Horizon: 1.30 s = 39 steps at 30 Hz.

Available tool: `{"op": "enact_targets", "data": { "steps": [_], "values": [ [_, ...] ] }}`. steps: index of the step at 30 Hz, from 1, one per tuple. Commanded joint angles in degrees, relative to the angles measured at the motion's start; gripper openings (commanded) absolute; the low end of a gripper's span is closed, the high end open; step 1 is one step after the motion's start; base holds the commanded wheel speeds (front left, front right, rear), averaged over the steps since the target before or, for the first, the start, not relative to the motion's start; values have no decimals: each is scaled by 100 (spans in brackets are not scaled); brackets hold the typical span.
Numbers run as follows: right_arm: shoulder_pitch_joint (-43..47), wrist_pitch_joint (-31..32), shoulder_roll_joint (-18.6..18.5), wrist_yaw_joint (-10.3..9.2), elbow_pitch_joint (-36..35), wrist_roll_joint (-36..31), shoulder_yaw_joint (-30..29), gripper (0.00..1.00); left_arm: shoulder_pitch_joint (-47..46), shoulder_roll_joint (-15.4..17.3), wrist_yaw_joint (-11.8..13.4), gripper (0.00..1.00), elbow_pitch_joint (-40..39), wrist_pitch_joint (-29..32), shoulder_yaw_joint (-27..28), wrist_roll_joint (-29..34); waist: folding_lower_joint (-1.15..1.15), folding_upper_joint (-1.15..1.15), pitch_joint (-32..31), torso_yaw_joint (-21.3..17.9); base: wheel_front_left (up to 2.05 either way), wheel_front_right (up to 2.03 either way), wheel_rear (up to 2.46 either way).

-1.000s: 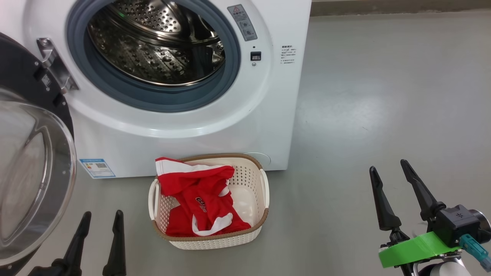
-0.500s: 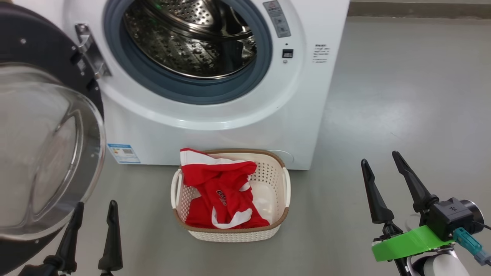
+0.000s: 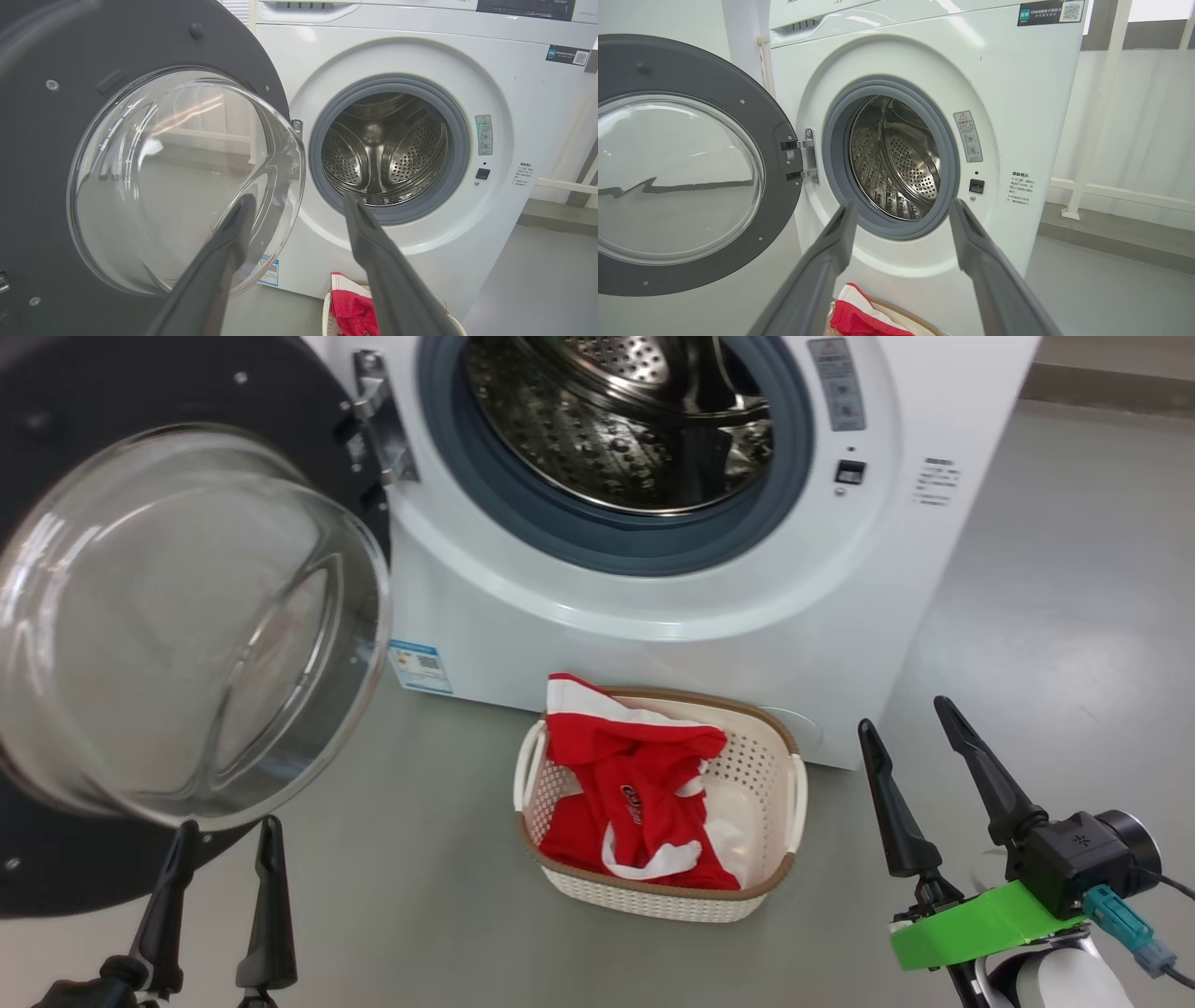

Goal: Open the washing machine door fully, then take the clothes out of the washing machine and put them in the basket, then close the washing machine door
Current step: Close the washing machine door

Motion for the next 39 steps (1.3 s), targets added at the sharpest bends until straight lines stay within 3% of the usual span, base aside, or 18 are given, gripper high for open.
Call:
{"op": "enact_targets", "data": {
  "steps": [1, 18, 33, 34, 35, 36, 39],
  "values": [
    [-266, -37, -20, 36, -145, -37, 145, 100, -179, 86, 75, 100, -195, -25, 206, 77, 0, 0, -32, 398, 0, 0, 0],
    [-293, -37, -20, 36, -123, 82, 271, 100, -47, 211, 209, 100, -388, 183, 208, 105, 0, 0, -167, 1155, 0, 0, 0],
    [-310, -37, -20, 36, -89, 89, 319, 100, -29, 261, 268, 100, -378, 255, 168, 68, 0, 0, -114, 1240, 0, 0, 0],
    [-314, -37, -20, 36, -88, 91, 320, 100, -28, 272, 270, 94, -375, 273, 155, 79, 0, 0, -107, 1235, 0, 0, 0],
    [-316, -37, -20, 36, -88, 94, 321, 100, -30, 280, 274, 28, -372, 285, 143, 88, 0, 0, -99, 1230, 0, 0, 0],
    [-318, -37, -20, 36, -90, 95, 322, 100, -34, 287, 276, 0, -373, 285, 135, 95, 0, 0, -89, 1224, 0, 0, 0],
    [-322, -37, -20, 36, -86, 97, 322, 100, -105, 345, 326, 0, -419, 233, 159, 182, 0, 0, -66, 1209, 0, 0, 0]
  ]
}}
